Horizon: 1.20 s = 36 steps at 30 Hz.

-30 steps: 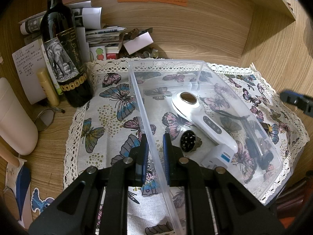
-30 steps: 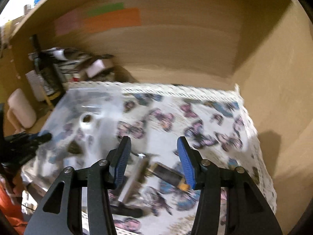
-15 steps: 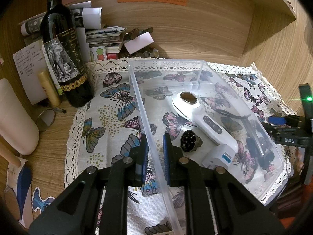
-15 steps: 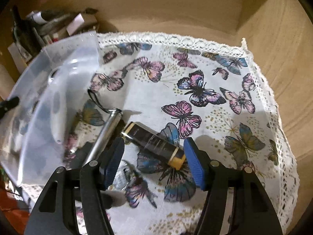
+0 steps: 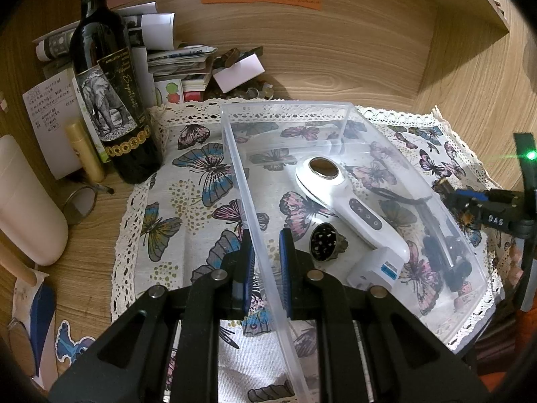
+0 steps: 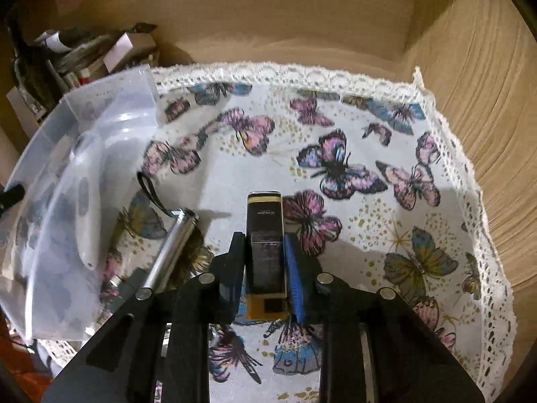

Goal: Organize rigid objects
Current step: 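Grasp the black-and-gold tube with the right gripper, then carry the black-and-gold tube into the box and release it with the right gripper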

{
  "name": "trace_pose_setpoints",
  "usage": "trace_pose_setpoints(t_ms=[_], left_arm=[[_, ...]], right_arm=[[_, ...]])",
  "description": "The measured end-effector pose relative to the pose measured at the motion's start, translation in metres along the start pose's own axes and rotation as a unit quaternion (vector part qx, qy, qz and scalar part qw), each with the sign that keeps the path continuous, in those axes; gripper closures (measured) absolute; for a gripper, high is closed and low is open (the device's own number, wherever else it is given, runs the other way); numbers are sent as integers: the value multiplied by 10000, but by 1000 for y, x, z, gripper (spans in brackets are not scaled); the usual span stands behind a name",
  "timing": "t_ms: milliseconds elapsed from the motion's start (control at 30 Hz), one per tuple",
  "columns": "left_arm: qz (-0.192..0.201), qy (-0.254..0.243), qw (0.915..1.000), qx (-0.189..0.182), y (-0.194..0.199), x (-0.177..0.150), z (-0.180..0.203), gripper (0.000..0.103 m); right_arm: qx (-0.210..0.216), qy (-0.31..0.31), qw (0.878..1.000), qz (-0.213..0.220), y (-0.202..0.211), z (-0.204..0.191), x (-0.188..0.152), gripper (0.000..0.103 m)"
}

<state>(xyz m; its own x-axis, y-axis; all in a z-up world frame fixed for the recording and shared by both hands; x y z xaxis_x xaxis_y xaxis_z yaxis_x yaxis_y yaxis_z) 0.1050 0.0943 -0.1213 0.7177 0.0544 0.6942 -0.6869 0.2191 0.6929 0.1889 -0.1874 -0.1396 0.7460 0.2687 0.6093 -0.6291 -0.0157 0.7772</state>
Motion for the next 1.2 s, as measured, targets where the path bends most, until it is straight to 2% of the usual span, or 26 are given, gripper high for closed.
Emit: trace_pose_setpoints(t_ms=[433, 667, 800, 933, 1200], left_arm=[[3, -1, 10000, -1, 0, 0, 0, 90], [4, -3, 10000, 1, 0, 0, 0, 90], [5, 2, 10000, -1, 0, 0, 0, 90], [7, 1, 10000, 1, 0, 0, 0, 90], [24, 2, 10000, -20, 1, 0, -1, 90]], right_arm=[[280, 236, 9939, 1039, 65, -32, 35, 81], [716, 536, 9858, 1424, 90, -70, 48, 81], [970, 697, 9823, 1444, 92, -88, 49, 81], [1182, 916, 9806, 1269, 84, -111, 46, 81], [1274, 1212, 9809, 828, 59, -133, 38, 81]])
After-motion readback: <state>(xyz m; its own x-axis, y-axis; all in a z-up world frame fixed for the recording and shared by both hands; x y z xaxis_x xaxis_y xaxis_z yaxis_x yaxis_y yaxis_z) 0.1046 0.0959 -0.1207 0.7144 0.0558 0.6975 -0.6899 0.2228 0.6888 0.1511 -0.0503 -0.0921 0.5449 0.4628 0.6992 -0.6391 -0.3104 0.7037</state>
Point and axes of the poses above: each gripper's, at about its wrist camera, not at the fingertips, and y roughly against the way its jaws point, z to its right, x to its top, the point moved 2 cm from there along -y, roughly the way its jaws point, and after that the axes turned 11 degrees about -x, right-handed, at the moved point
